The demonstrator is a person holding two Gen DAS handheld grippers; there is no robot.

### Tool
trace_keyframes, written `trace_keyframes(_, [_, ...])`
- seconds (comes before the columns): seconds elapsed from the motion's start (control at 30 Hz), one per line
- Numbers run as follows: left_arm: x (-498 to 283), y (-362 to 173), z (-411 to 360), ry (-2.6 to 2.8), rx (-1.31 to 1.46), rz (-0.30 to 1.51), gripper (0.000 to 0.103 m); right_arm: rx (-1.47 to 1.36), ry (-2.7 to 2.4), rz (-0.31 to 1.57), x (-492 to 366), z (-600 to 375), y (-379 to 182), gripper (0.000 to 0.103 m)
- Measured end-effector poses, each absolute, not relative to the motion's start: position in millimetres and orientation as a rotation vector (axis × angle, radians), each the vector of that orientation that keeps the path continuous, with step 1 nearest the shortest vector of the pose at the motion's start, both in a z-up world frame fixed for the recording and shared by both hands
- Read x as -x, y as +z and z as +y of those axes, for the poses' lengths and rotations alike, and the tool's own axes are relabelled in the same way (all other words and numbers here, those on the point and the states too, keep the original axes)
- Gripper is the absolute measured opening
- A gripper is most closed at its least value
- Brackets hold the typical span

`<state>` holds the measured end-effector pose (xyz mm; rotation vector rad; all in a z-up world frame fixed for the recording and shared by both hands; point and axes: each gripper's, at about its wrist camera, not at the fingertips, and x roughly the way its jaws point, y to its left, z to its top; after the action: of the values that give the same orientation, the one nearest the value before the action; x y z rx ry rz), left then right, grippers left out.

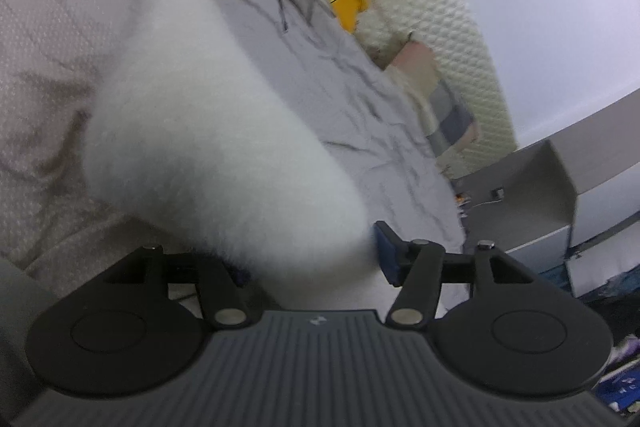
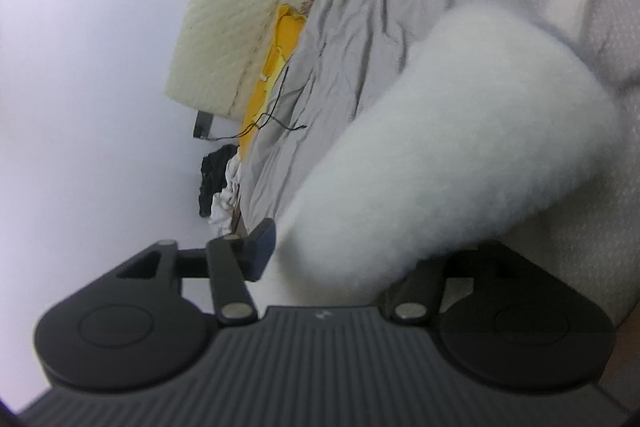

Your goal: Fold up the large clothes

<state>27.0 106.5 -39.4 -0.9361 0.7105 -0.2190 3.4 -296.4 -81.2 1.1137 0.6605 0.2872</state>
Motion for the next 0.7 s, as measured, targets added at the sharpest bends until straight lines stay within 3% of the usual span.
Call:
trace_keyframes(0.37, [-18.4,-28.8,117.3,-0.284,0.888,0.586,0.067,-1.106,0.319,0.606,-15.1,-299.4,-67.9,0.062])
trace_keyframes(0.7, [-104.4,-7.5,103.1,-0.236,0.758,0.587,0.068,-1.009,0.308,0.611,-94.4,-304.0,-48.1,0.062])
